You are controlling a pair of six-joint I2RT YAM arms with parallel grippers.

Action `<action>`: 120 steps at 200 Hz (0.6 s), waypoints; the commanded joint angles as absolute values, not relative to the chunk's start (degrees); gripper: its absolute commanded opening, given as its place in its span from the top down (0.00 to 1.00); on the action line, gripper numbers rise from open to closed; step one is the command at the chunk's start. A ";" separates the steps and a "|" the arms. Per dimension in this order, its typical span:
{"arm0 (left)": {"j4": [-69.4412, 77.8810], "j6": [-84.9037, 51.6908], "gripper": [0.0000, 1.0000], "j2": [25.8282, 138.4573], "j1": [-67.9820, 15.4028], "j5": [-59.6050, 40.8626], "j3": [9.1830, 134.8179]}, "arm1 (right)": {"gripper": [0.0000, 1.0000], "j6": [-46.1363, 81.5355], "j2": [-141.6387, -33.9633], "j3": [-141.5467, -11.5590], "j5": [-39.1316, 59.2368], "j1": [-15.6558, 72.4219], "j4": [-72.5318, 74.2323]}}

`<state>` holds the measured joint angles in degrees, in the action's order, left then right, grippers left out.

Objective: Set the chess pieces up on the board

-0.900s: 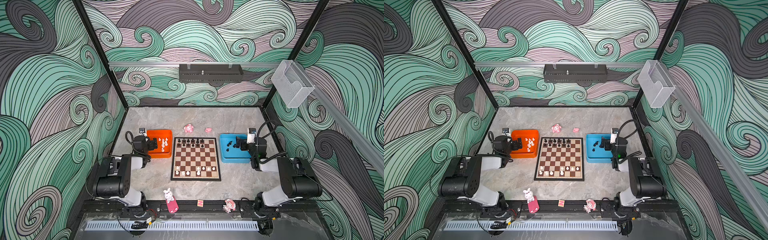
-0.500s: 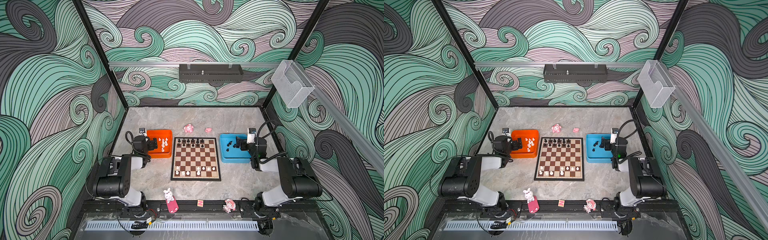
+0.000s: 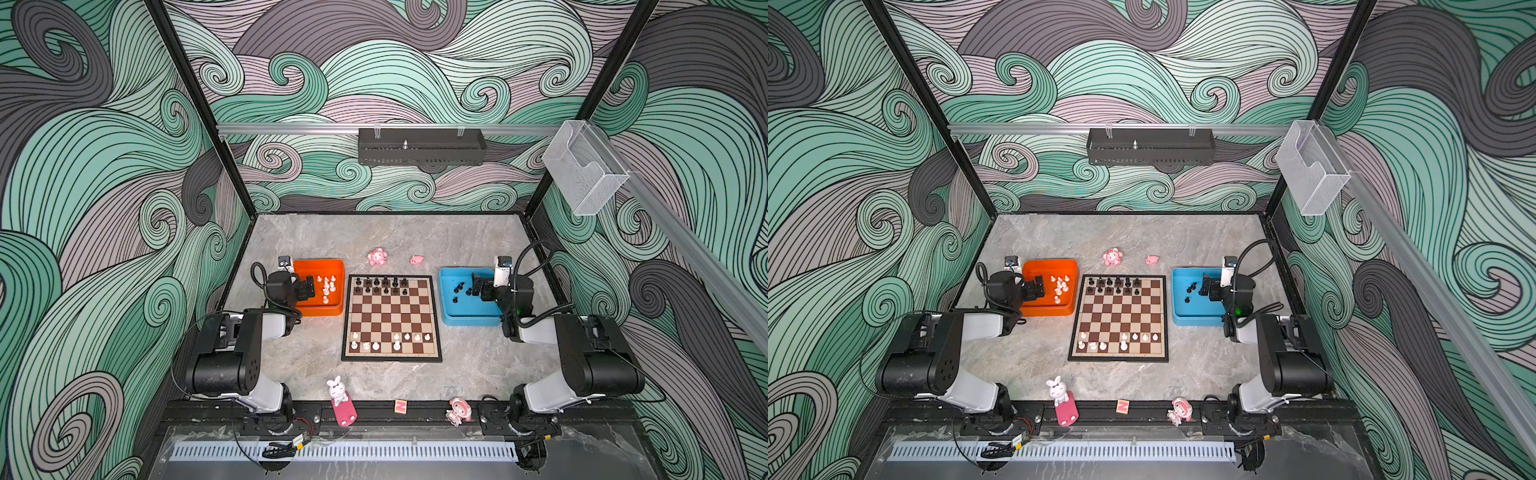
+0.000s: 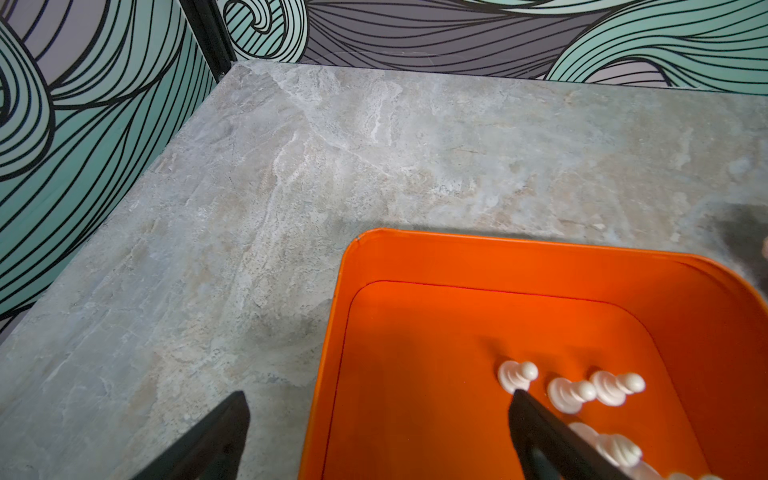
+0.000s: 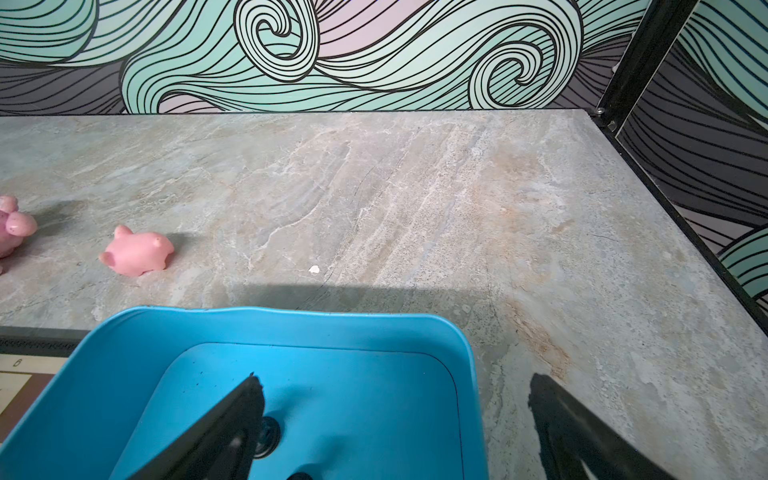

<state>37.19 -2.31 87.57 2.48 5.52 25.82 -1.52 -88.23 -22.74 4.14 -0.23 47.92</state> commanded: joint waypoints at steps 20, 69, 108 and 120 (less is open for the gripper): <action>37.29 -1.93 0.01 87.62 2.37 5.50 27.46 | 0.01 -2.02 -88.31 -23.30 4.05 -0.09 48.25; 37.38 -1.89 0.01 87.61 2.29 5.71 27.41 | 0.01 -1.93 -88.33 -23.38 4.10 -0.09 48.35; 37.41 -2.55 0.01 87.45 2.86 5.70 27.38 | 0.01 -1.16 -88.06 -23.09 2.71 -0.20 48.60; 35.21 -4.02 0.01 86.39 2.51 10.44 28.41 | 0.01 -0.42 -87.24 -22.64 2.22 -0.54 49.45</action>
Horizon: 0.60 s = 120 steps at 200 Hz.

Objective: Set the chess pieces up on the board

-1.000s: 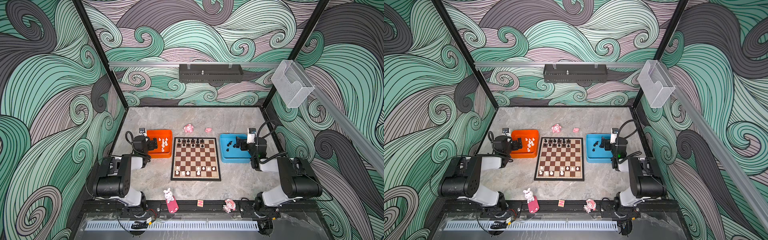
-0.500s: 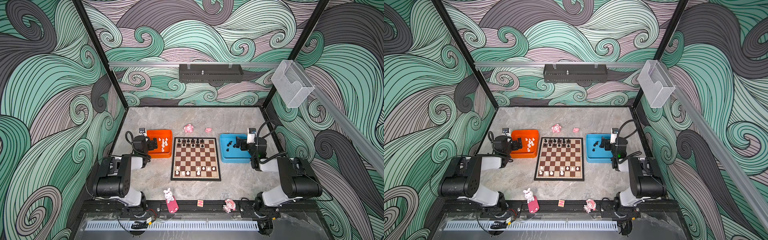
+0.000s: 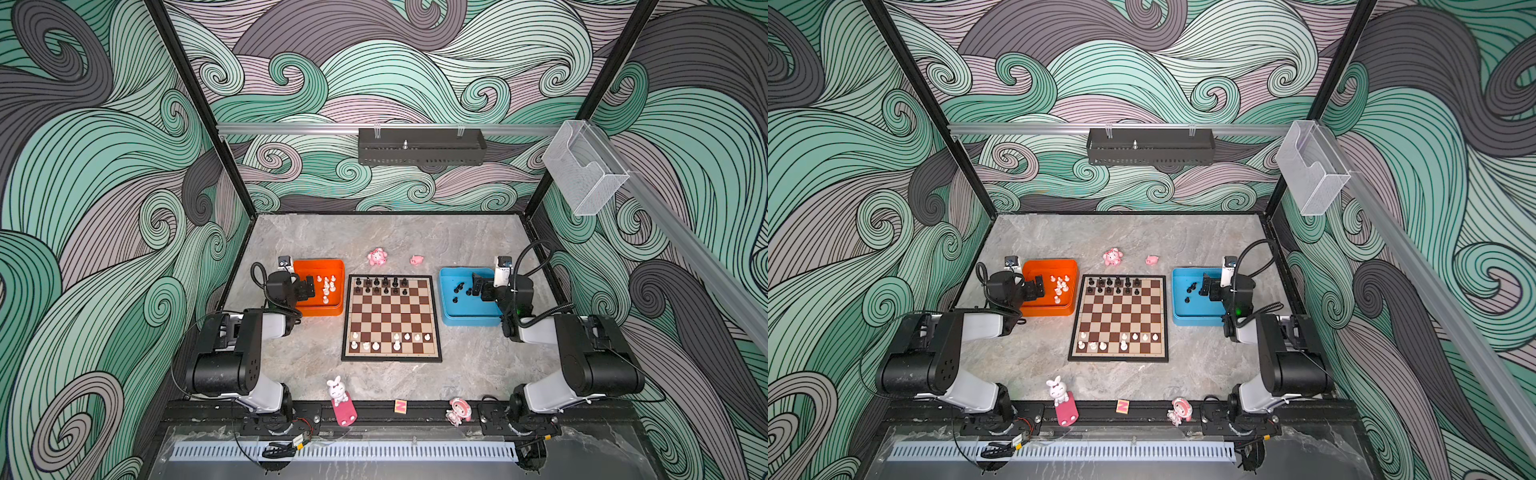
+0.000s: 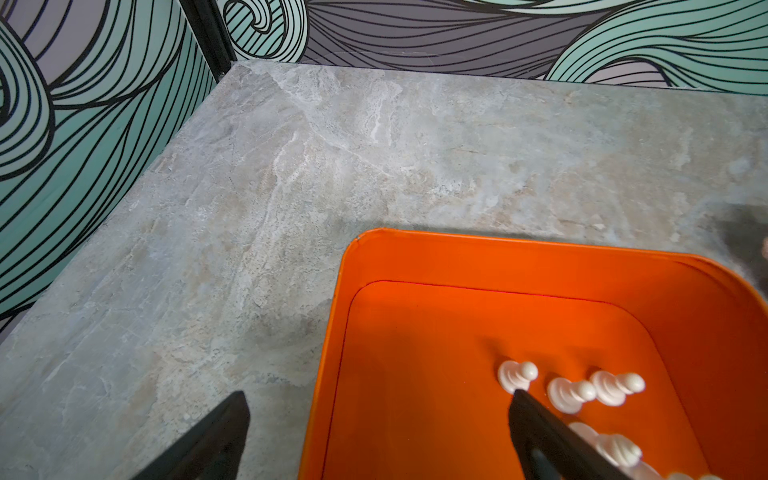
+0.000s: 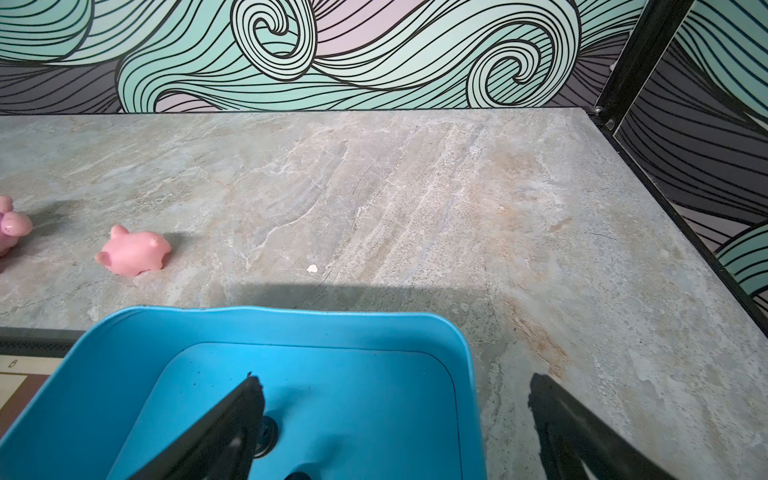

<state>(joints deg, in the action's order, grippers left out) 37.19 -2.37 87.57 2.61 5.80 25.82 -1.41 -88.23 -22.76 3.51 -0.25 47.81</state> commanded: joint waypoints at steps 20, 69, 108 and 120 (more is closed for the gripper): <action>25.02 -5.24 0.01 81.99 2.64 12.09 32.44 | 0.01 0.54 -81.73 -24.91 2.06 -1.00 40.17; 2.87 -8.48 0.01 66.04 2.55 8.14 42.49 | 0.01 4.45 -66.09 -36.06 9.06 -1.02 11.98; -19.56 -6.17 0.01 60.81 2.26 -3.06 55.79 | 0.01 10.47 -63.41 -51.29 7.60 -0.98 -15.34; -25.24 -3.72 0.01 60.39 1.79 -8.38 58.96 | 0.01 12.39 -64.18 -54.61 6.54 -1.00 -22.14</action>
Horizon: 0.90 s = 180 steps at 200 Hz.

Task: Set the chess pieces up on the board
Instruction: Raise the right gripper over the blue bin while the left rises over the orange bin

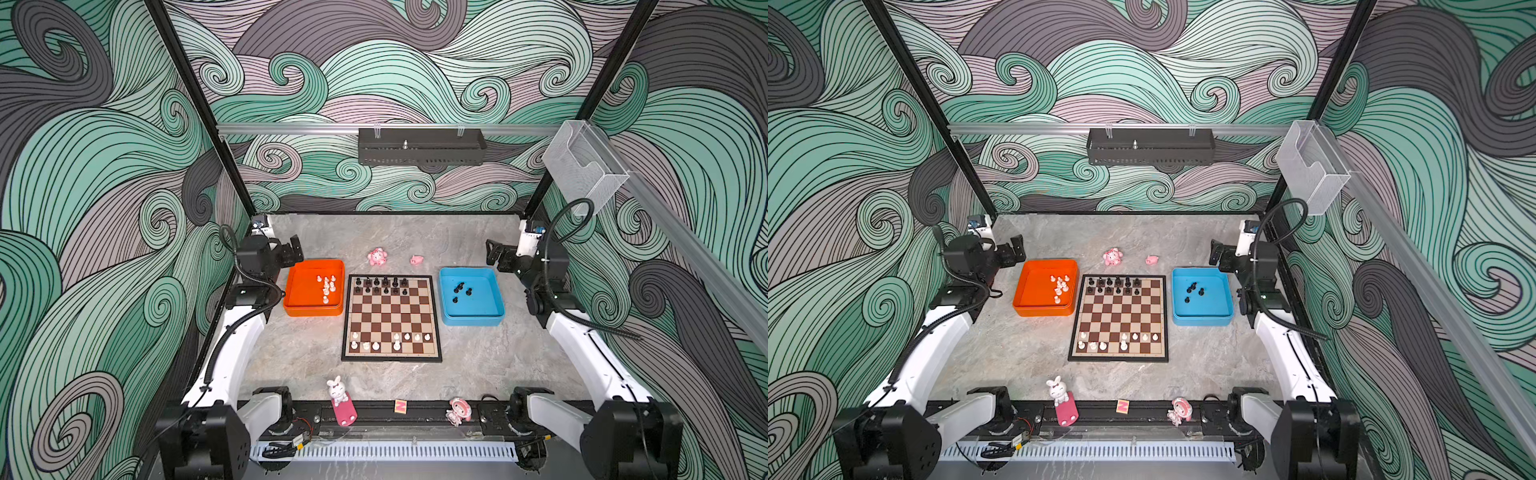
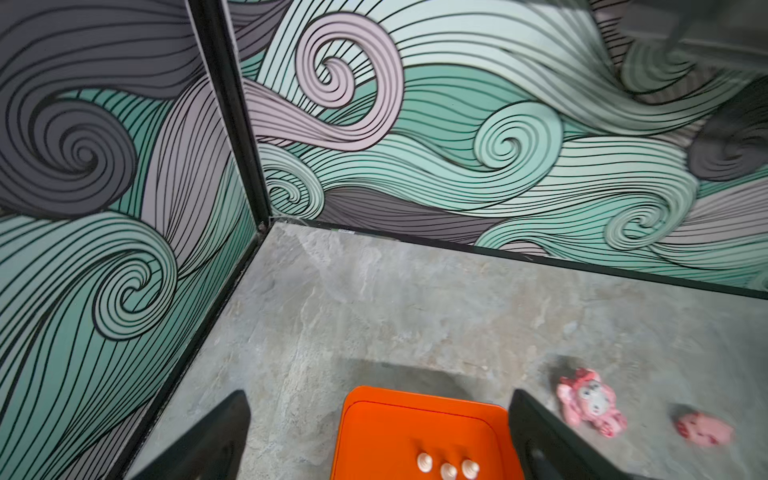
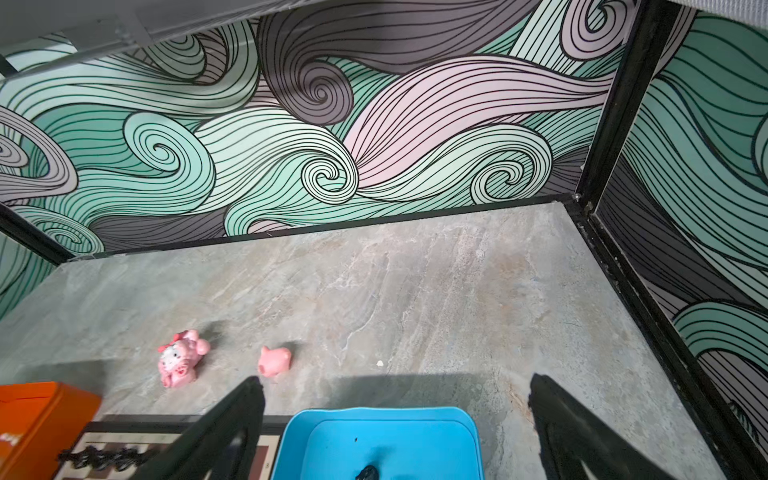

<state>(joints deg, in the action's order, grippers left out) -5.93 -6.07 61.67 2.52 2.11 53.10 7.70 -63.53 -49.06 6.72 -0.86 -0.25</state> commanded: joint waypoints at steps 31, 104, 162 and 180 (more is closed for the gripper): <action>-26.34 -3.34 0.01 61.13 -1.77 -14.93 61.04 | 0.01 14.34 -67.13 -58.08 7.42 -0.88 -30.48; -24.43 -4.47 0.01 81.11 -11.37 -13.58 76.25 | 0.05 13.92 -67.34 -58.93 5.88 0.14 -42.69; -26.37 -8.51 0.01 85.66 -13.19 -15.36 76.05 | 0.07 11.28 -75.52 -64.68 4.79 6.51 -47.92; -26.91 -7.88 0.01 86.20 -13.93 -14.45 76.30 | 0.05 10.72 -78.57 -66.39 6.00 7.20 -47.28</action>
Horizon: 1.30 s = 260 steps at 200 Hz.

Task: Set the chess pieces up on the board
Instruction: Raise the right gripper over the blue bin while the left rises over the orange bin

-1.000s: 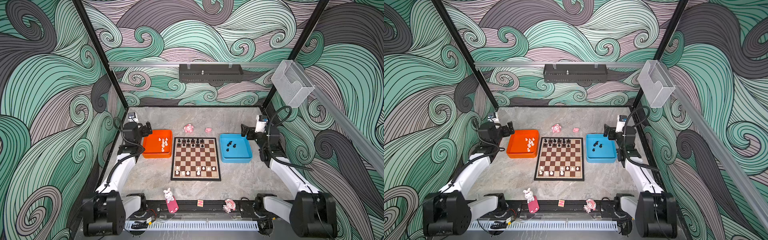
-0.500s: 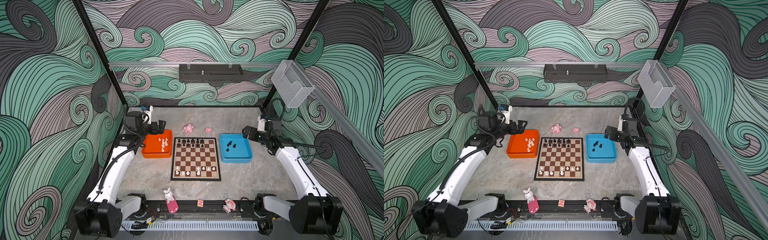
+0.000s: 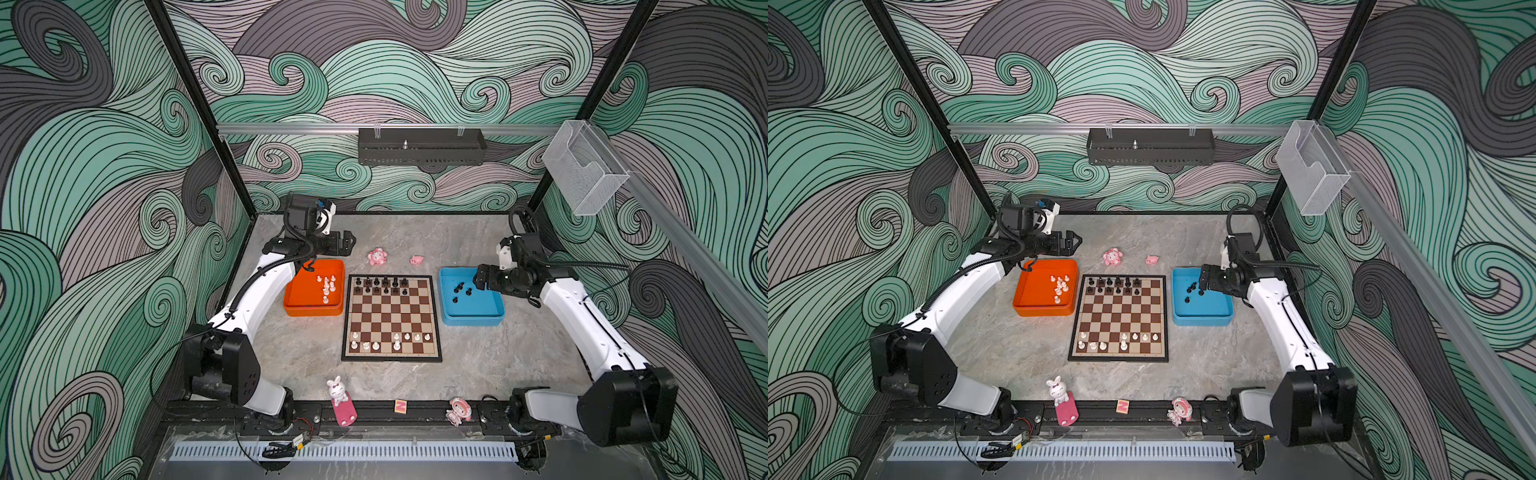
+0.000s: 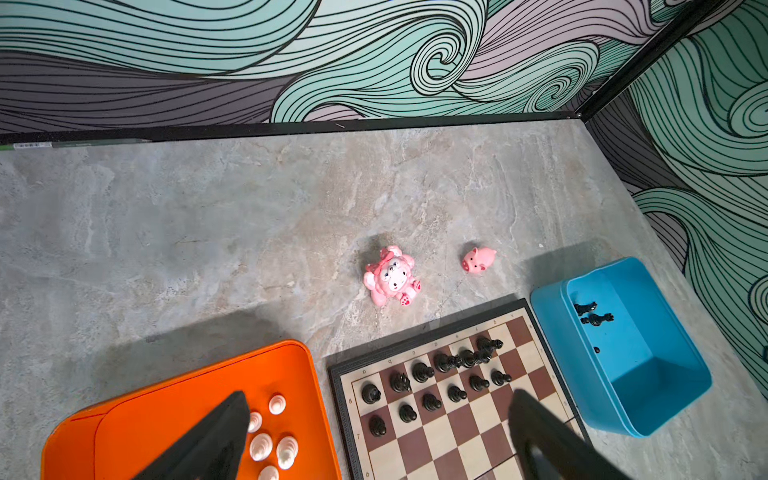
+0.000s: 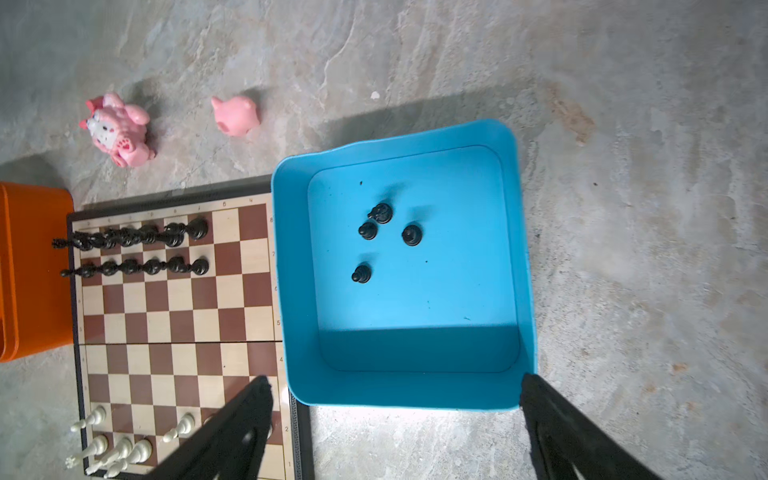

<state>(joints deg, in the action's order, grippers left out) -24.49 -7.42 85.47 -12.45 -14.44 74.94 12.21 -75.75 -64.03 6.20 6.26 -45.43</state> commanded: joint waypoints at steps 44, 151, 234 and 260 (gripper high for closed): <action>-27.30 -7.38 0.01 86.32 -14.21 -12.17 76.28 | 0.01 9.14 -85.05 -70.44 8.34 7.91 -48.10; -27.05 -7.25 0.01 87.58 -14.29 -10.55 75.63 | 0.34 8.96 -93.38 -69.36 2.68 8.00 -44.24; -27.22 -7.27 0.02 89.02 -14.38 -10.20 75.73 | 0.51 8.18 -97.23 -67.06 2.42 8.00 -39.40; -27.70 -6.85 0.01 89.39 -14.33 -9.56 75.86 | 0.52 8.00 -98.60 -67.24 2.40 8.00 -39.04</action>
<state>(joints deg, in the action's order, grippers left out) -26.00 -7.35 88.60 -14.04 -10.83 74.94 8.54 -97.14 -67.53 2.98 7.81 -40.12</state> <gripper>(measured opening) 0.987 0.486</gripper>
